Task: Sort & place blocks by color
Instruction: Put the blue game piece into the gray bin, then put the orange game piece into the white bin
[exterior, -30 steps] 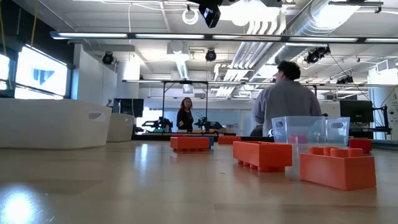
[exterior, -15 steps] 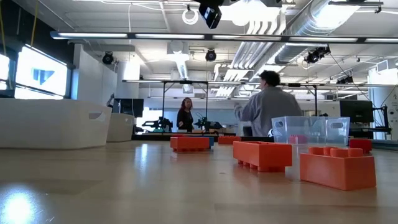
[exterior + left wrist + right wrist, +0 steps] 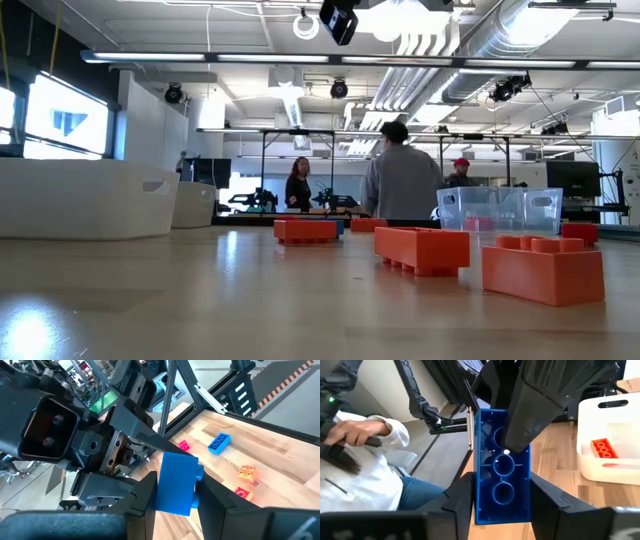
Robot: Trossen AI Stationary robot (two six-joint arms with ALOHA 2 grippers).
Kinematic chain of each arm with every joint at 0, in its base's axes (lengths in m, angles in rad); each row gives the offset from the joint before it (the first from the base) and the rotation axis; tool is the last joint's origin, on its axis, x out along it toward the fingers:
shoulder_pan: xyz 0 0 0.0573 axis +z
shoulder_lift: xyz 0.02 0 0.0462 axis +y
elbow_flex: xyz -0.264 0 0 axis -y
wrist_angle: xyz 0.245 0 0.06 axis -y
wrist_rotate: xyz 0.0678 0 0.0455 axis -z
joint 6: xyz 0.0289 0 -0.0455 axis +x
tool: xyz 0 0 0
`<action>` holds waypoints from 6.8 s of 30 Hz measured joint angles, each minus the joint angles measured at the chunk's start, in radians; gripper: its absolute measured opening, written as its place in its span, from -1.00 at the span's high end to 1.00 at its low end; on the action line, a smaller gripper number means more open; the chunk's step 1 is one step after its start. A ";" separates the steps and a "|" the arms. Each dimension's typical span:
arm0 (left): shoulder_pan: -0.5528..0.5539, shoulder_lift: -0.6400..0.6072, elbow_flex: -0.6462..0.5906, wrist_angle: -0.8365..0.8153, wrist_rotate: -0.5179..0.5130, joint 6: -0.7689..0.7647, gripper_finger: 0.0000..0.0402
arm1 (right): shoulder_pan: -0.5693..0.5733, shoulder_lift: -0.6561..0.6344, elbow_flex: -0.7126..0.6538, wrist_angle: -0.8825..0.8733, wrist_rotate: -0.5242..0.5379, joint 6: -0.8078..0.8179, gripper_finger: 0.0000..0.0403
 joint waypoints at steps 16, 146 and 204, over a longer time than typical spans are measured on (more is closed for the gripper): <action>-0.001 0.001 -0.002 -0.101 -0.094 -0.020 0.65 | -0.002 -0.003 0.000 0.002 0.088 -0.013 0.12; 0.767 -0.140 0.000 -0.684 -0.068 -0.700 -0.04 | -0.617 0.281 -0.003 -0.434 0.428 -0.539 -0.05; 0.730 -0.128 -0.001 -0.629 -0.068 -0.938 -0.05 | -0.342 0.209 -0.004 -0.496 0.635 -0.359 0.46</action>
